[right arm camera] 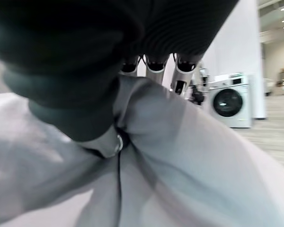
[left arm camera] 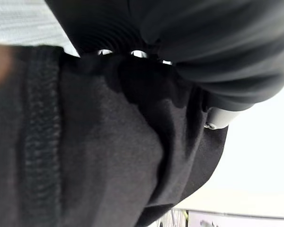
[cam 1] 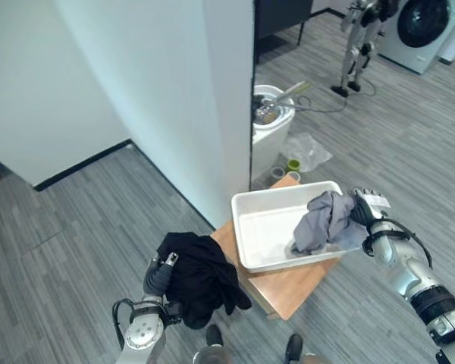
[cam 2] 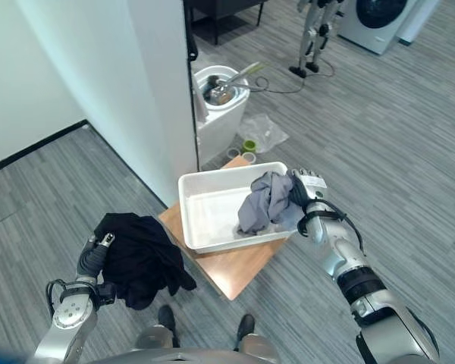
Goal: Pick up bed clothes into laundry basket.
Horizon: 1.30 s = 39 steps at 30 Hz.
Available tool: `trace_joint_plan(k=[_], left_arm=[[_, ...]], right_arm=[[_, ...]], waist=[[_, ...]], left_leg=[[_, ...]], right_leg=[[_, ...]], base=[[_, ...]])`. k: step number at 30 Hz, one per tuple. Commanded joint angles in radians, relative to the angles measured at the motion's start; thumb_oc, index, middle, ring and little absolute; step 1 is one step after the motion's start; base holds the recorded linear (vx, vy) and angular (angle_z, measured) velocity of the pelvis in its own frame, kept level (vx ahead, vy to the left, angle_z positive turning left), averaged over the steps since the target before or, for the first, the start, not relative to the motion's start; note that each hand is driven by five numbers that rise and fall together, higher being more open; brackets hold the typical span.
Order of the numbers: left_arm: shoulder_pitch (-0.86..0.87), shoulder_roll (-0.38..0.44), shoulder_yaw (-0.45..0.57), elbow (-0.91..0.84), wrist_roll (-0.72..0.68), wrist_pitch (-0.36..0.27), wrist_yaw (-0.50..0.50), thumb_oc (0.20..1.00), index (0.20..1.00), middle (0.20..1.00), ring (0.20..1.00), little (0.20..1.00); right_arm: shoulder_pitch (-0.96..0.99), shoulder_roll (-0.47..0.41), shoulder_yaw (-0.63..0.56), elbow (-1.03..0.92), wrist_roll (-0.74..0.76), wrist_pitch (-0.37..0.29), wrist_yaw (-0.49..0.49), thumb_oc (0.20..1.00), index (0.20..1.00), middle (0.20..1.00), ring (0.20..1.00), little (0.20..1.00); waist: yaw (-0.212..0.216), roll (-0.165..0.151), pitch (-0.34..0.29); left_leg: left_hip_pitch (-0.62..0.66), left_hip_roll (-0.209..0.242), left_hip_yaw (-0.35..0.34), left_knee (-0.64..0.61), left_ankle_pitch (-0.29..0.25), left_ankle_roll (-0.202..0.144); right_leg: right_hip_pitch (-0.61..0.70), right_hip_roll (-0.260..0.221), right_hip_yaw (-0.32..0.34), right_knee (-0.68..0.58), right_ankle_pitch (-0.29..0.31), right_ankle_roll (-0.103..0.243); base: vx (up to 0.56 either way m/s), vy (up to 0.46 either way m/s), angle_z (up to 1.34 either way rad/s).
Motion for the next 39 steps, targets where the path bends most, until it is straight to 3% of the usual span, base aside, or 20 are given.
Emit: trace_joint_plan(k=[1, 9, 14, 15, 21, 27, 32, 33, 35, 37, 38, 39], left_arm=[[-0.034, 0.043, -0.005, -0.036, -0.028, -0.084, -0.001, 0.2, 0.2, 0.2, 0.2, 0.2], [-0.057, 0.045, -0.011, -0.024, -0.047, -0.103, 0.008, 0.2, 0.2, 0.2, 0.2, 0.2], [-0.087, 0.042, -0.028, -0.008, -0.052, -0.112, 0.016, 0.2, 0.2, 0.2, 0.2, 0.2], [-0.092, 0.04, -0.03, -0.006, -0.053, -0.113, 0.017, 0.2, 0.2, 0.2, 0.2, 0.2], [-0.122, 0.031, -0.048, -0.012, -0.075, -0.117, 0.006, 0.2, 0.2, 0.2, 0.2, 0.2], [-0.145, 0.045, -0.079, -0.112, -0.085, -0.116, -0.036, 0.2, 0.2, 0.2, 0.2, 0.2], [-0.168, 0.041, -0.063, -0.223, -0.07, -0.108, -0.063, 0.2, 0.2, 0.2, 0.2, 0.2], [-0.168, 0.042, -0.065, -0.223, -0.07, -0.108, -0.062, 0.2, 0.2, 0.2, 0.2, 0.2], [-0.207, 0.027, -0.058, -0.267, -0.037, -0.108, -0.038, 0.2, 0.2, 0.2, 0.2, 0.2], [-0.223, 0.025, -0.054, -0.279, -0.017, -0.11, -0.026, 0.2, 0.2, 0.2, 0.2, 0.2], [-0.275, 0.031, -0.038, -0.327, 0.056, -0.117, 0.016, 0.2, 0.2, 0.2, 0.2, 0.2], [-0.275, 0.032, -0.04, -0.327, 0.057, -0.117, 0.018, 0.2, 0.2, 0.2, 0.2, 0.2]], right_arm=[[-0.144, -0.012, 0.016, 0.046, 0.05, -0.019, -0.036, 0.2, 0.2, 0.2, 0.2, 0.2], [-0.231, 0.01, 0.056, 0.17, 0.076, -0.009, -0.053, 0.2, 0.2, 0.2, 0.2, 0.2], [-0.223, 0.045, 0.049, 0.267, 0.118, -0.001, -0.069, 0.2, 0.2, 0.2, 0.2, 0.2], [-0.221, 0.051, 0.047, 0.273, 0.126, -0.001, -0.071, 1.0, 1.0, 1.0, 1.0, 1.0], [-0.227, 0.054, 0.047, 0.273, 0.162, -0.013, -0.068, 1.0, 1.0, 1.0, 1.0, 1.0], [-0.21, -0.022, -0.044, 0.098, 0.254, -0.036, -0.079, 1.0, 1.0, 1.0, 1.0, 1.0], [0.031, -0.095, -0.293, -0.268, 0.278, -0.073, -0.104, 1.0, 1.0, 1.0, 1.0, 1.0], [0.034, -0.095, -0.295, -0.27, 0.277, -0.072, -0.103, 1.0, 1.0, 1.0, 1.0, 1.0], [0.234, -0.031, -0.413, -0.389, 0.281, -0.1, -0.101, 1.0, 1.0, 1.0, 1.0, 1.0], [0.284, -0.011, -0.423, -0.397, 0.272, -0.106, -0.1, 1.0, 1.0, 1.0, 1.0, 1.0], [0.424, 0.045, -0.43, -0.329, 0.261, -0.115, -0.083, 1.0, 1.0, 1.0, 1.0, 1.0], [0.426, 0.045, -0.431, -0.329, 0.261, -0.115, -0.083, 1.0, 1.0, 1.0, 1.0, 1.0]], waist=[[0.033, -0.028, -0.029], [0.06, -0.005, 0.014], [0.066, 0.033, 0.052], [0.066, 0.04, 0.054], [0.057, 0.069, 0.058], [0.016, 0.061, 0.041], [-0.072, 0.041, 0.012], [-0.07, 0.041, 0.012], [-0.134, 0.031, -0.012], [-0.15, 0.03, -0.019], [-0.209, 0.027, -0.034], [-0.207, 0.026, -0.035]], left_leg=[[0.007, 0.047, 0.027, 0.005, -0.014, -0.078], [-0.049, 0.069, 0.006, 0.005, 0.019, -0.097], [-0.098, 0.09, -0.007, 0.005, 0.048, -0.11], [-0.104, 0.091, -0.009, 0.005, 0.052, -0.112], [-0.106, 0.101, -0.007, 0.005, 0.065, -0.12], [-0.07, 0.099, 0.01, 0.005, 0.052, -0.117], [-0.018, 0.095, 0.049, 0.005, 0.02, -0.106], [-0.017, 0.095, 0.05, 0.005, 0.02, -0.106], [0.017, 0.089, 0.078, 0.005, -0.006, -0.096], [0.028, 0.087, 0.09, 0.005, -0.014, -0.093], [0.053, 0.081, 0.12, 0.005, -0.03, -0.088], [0.054, 0.081, 0.122, 0.005, -0.03, -0.088]], right_leg=[[0.016, -0.051, -0.063, 0.017, -0.069, 0.036], [-0.018, -0.035, -0.078, 0.017, -0.075, 0.026], [-0.056, -0.027, -0.089, 0.017, -0.082, 0.021], [-0.059, -0.025, -0.09, 0.017, -0.084, 0.02], [-0.06, -0.019, -0.093, 0.017, -0.097, 0.016], [-0.033, -0.019, -0.076, 0.017, -0.099, 0.016], [-0.016, -0.025, -0.044, 0.017, -0.1, 0.024], [-0.015, -0.025, -0.043, 0.017, -0.1, 0.024], [-0.012, -0.031, -0.013, 0.017, -0.096, 0.029], [-0.013, -0.033, -0.003, 0.017, -0.092, 0.03], [-0.018, -0.036, 0.025, 0.017, -0.083, 0.035], [-0.018, -0.036, 0.026, 0.017, -0.083, 0.035]], base=[[0.03, -0.051, 0.28], [-0.02, -0.057, 0.12], [-0.04, -0.042, 0.07], [-0.03, -0.041, 0.05], [-0.01, -0.012, 0.02], [0.0, 0.014, -0.01], [0.01, 0.055, -0.13], [0.03, 0.052, -0.23], [0.04, 0.069, -0.42], [0.03, 0.06, -0.53], [0.02, 0.05, -0.67], [0.03, 0.062, -0.55]])
